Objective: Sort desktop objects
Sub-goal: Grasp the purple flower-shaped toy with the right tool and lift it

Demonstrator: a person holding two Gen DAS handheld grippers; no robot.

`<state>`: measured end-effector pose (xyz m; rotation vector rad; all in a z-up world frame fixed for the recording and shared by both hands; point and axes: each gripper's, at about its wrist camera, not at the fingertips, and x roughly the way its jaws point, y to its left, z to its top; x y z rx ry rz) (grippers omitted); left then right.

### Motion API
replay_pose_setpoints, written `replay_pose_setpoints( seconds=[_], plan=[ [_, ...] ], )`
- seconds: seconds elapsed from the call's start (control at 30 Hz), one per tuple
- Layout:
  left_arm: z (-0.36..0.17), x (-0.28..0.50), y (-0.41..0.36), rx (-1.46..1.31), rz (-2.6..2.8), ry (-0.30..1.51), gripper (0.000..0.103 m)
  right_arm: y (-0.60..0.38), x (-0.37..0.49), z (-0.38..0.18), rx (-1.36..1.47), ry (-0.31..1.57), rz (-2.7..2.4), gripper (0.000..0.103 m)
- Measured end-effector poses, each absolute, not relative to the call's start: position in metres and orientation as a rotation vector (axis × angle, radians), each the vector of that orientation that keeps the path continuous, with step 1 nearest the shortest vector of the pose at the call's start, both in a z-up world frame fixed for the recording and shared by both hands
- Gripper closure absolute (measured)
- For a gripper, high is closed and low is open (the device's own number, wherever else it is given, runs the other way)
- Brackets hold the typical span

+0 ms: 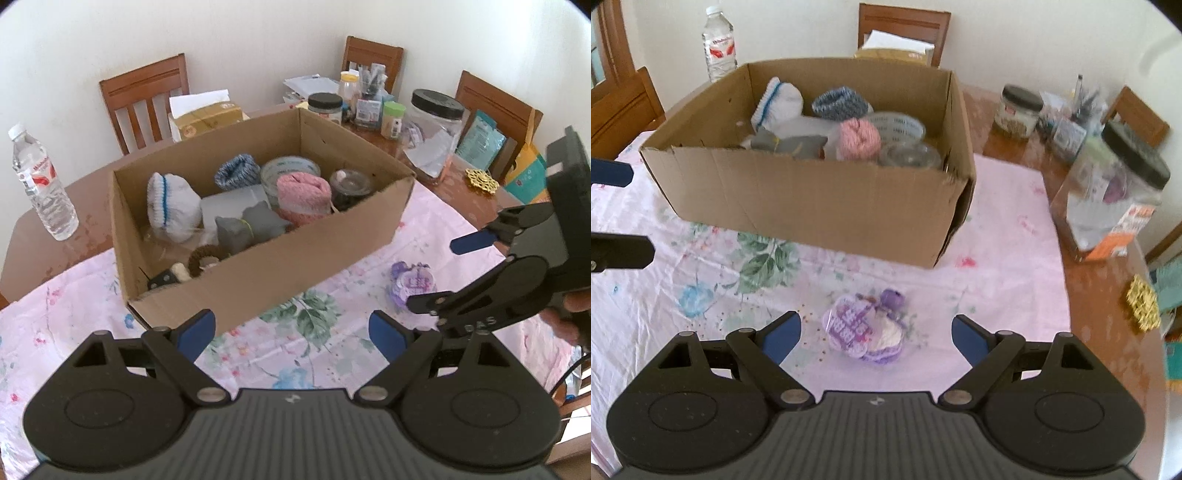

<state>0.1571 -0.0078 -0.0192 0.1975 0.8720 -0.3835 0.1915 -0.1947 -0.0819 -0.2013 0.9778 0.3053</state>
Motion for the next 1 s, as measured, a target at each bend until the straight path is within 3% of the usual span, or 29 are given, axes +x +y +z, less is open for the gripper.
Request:
replay_pose_setpoints(
  seconds=[0.4,0.67,1.0],
  plan=[
    [-0.034,0.151,-0.013,0.192,-0.398,0.918,0.013,-0.189,0.203,-0.109,-0.175,1.033,0.269,0.017],
    [-0.036,0.15,-0.011,0.182,-0.398,0.927,0.013,-0.182,0.21,-0.116,-0.199,1.058,0.263,0.043],
    [-0.038,0.151,-0.014,0.172,-0.412,0.938,0.013,-0.18,0.206,-0.108,-0.223,1.042,0.293,0.051]
  ],
)
